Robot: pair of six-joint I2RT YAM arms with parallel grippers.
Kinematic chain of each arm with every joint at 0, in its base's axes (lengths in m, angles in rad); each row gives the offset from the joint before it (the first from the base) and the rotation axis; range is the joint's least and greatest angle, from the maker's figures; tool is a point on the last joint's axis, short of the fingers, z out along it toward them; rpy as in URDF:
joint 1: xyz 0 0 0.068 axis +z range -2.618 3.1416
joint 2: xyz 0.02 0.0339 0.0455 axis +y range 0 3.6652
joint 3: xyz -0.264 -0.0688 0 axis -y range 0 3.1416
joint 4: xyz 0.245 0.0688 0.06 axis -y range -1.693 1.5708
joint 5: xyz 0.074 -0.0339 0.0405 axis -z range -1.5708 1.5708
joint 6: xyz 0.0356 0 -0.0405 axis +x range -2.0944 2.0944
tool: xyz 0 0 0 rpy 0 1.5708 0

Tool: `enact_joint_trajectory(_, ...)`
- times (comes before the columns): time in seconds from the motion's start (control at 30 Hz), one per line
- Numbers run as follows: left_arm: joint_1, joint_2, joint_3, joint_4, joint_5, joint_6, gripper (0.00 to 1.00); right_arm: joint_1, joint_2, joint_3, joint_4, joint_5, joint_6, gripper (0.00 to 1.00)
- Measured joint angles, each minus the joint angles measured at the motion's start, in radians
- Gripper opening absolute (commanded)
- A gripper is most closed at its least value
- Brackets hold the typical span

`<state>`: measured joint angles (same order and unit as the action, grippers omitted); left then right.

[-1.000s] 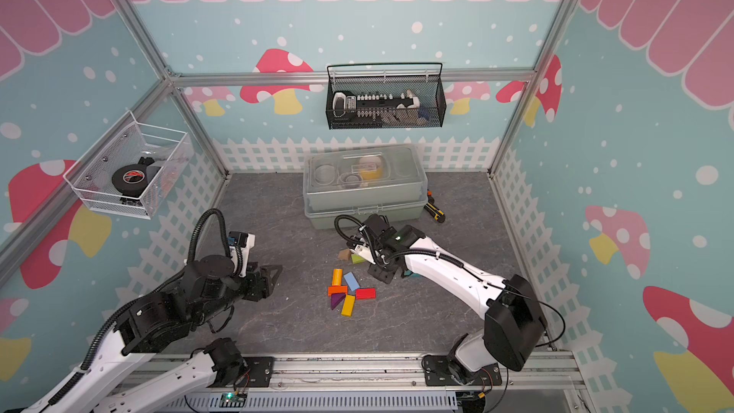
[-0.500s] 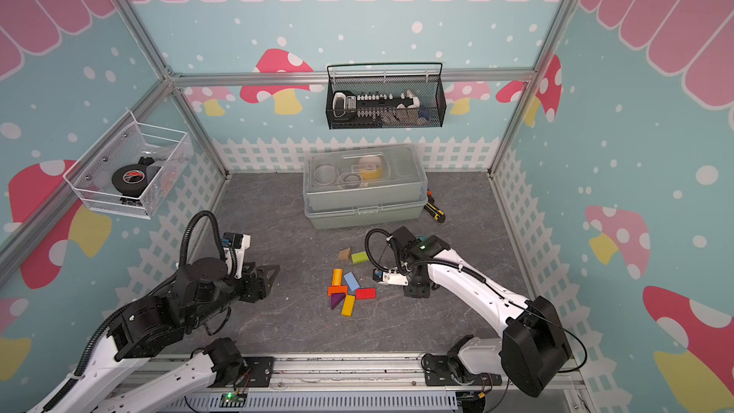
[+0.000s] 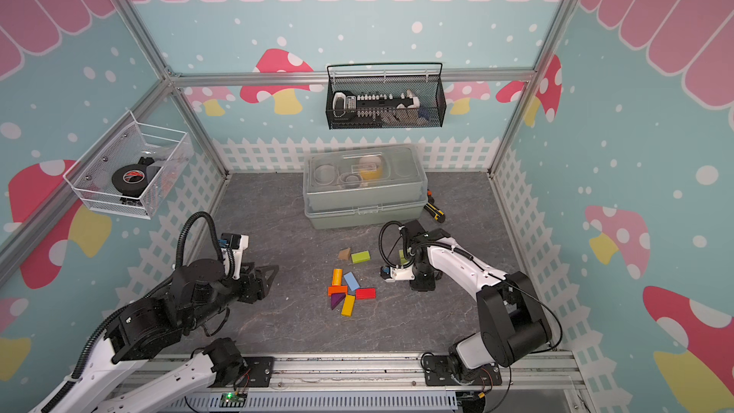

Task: Assemble a piece of candy with building blocks
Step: Assemble the building block at the center of the board.

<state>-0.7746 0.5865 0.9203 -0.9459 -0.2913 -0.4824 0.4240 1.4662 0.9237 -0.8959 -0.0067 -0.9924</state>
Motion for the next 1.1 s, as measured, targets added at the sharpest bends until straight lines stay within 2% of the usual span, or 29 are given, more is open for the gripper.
enact_joint_trajectory(0.2, 0.0, -0.002, 0.0, 0.0, 0.002, 0.0, 0.73, -0.008, -0.002, -0.058, 0.05, 0.006, -0.039, 0.0)
enact_joint_trajectory(1.1, -0.027, -0.005, -0.001, 0.0, 0.003, 0.0, 0.73, -0.051, 0.084, -0.026, 0.105, 0.016, -0.077, 0.0)
